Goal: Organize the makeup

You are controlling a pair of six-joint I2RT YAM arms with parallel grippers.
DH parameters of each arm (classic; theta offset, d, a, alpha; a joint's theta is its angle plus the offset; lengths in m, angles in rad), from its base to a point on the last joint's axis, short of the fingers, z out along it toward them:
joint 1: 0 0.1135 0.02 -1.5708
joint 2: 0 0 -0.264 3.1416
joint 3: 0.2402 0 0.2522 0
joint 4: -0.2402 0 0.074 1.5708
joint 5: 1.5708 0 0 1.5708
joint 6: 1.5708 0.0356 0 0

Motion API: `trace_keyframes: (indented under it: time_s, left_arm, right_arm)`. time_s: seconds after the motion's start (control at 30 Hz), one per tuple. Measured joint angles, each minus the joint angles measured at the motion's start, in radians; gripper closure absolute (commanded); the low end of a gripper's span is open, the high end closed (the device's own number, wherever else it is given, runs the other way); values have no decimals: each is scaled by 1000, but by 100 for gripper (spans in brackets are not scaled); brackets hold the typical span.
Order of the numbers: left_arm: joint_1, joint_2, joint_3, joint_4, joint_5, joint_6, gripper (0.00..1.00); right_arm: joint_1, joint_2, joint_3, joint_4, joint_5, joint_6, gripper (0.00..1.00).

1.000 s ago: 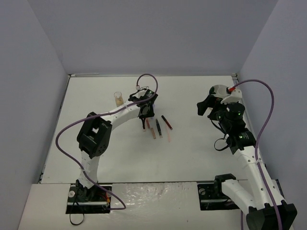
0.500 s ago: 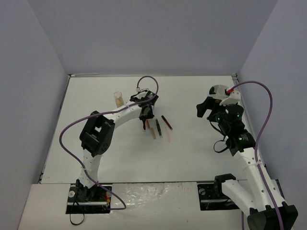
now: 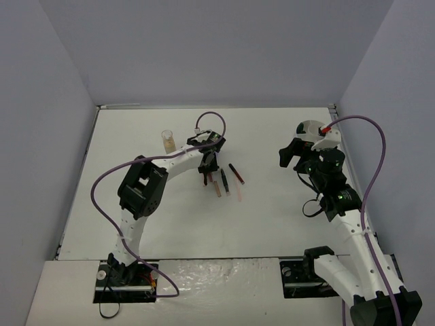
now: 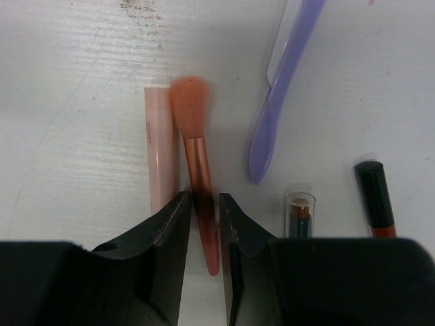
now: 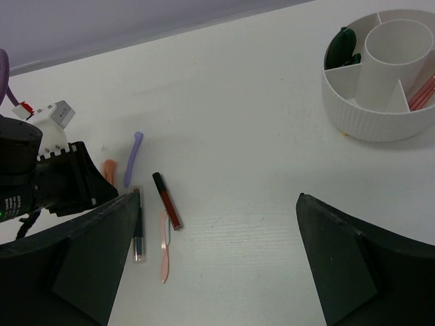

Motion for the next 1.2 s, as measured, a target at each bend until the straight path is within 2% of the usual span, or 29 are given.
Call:
trace_keyframes:
  time_s: [0.63,0.7,0.77,0.83,1.2]
  left_arm:
    - [0,66,103,-29,-1,0,81]
    - [0,67,104,-31,-1,0,85]
    - [0,69,107,-34,-1,1,95]
    - [0,69,109,-39,-1,2,100]
    - [-5,67,131,-67,-8,41,100]
  right_arm:
    - [4,-3,0,0,8,-3,0]
    - [4,-3,0,0,8,-3,0]
    - [4,-3,0,0,8,-3,0]
    - [4,-3,0,0,8,-3,0]
    - [4,-4,0,-2,-1,-3,1]
